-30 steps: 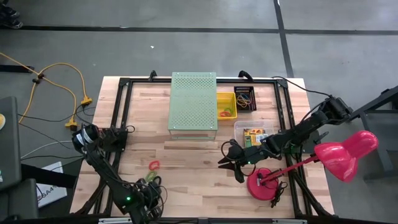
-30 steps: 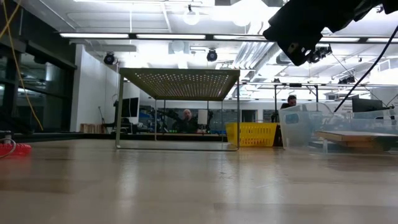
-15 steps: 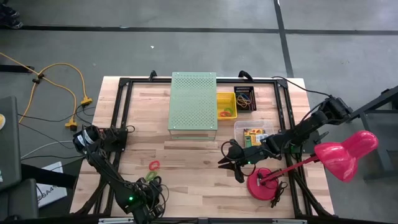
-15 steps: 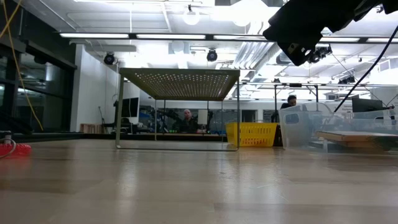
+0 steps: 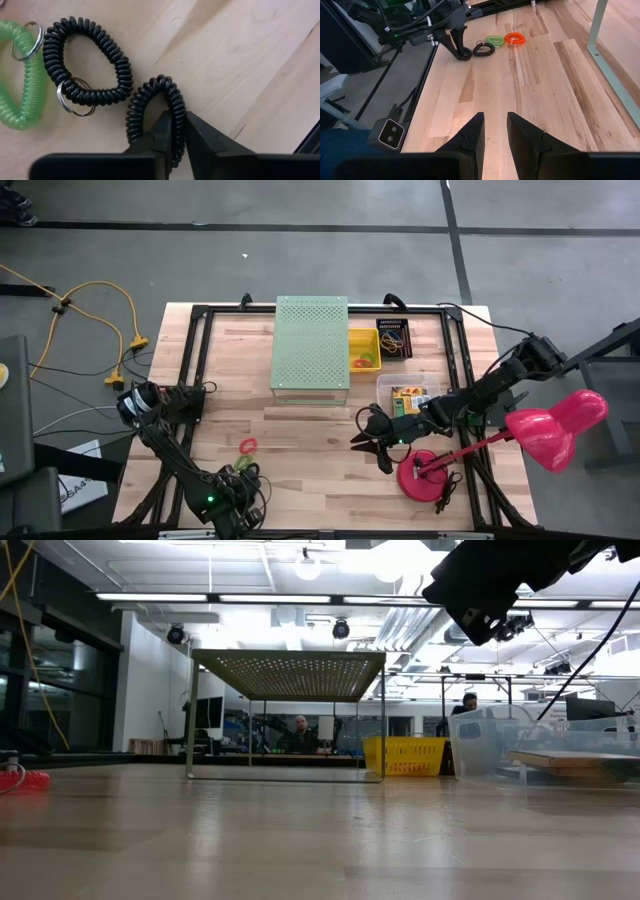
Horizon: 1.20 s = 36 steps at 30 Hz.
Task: Pick & Place Office Desk Supplies
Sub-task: Put the black spring keychain into the yellow bin
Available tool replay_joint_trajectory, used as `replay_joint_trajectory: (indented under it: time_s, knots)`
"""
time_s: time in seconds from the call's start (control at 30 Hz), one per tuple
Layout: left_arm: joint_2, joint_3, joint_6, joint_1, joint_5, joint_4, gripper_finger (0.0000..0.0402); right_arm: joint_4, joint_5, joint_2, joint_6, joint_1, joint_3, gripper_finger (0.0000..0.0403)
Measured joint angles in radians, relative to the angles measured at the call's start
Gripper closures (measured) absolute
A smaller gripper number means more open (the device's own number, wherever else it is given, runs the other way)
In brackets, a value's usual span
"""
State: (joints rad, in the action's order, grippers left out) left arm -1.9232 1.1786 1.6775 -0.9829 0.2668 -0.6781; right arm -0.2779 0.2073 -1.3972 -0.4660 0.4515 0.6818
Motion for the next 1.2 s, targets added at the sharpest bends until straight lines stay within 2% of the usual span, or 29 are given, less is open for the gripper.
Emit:
replay_joint_trajectory:
  time_s: [0.13,0.37,0.47,0.53,0.7,0.87,1.0,1.2]
  knots:
    - [0.000,-0.001,-0.012,0.000,-0.001,0.001,0.0392,0.000,0.000,0.000,0.000,0.000,0.000,0.0333]
    - [0.032,0.018,-0.092,0.005,0.004,-0.004,0.0397,0.000,0.000,0.000,0.000,0.000,0.000,0.0333]
    - [0.070,0.021,-0.153,0.006,0.051,0.018,0.0398,-0.003,0.000,0.000,0.000,0.000,0.000,0.0333]
    - [0.115,0.027,-0.216,0.011,0.119,0.018,0.0399,-0.004,0.000,0.000,0.000,0.000,0.000,0.0333]
    - [0.192,0.029,-0.423,0.044,0.295,0.075,0.0399,-0.004,0.003,0.000,0.000,0.000,0.000,0.0333]
    - [0.237,0.030,-0.695,0.098,0.418,0.213,0.0399,-0.010,0.002,0.000,0.005,0.000,0.000,0.0333]
    - [0.239,0.030,-0.949,0.154,0.426,0.397,0.0396,-0.083,0.000,0.000,0.092,0.002,0.000,0.0333]
    - [0.240,0.030,-1.261,0.218,0.332,0.676,0.0394,-0.223,-0.043,0.000,0.273,0.015,0.000,0.0333]
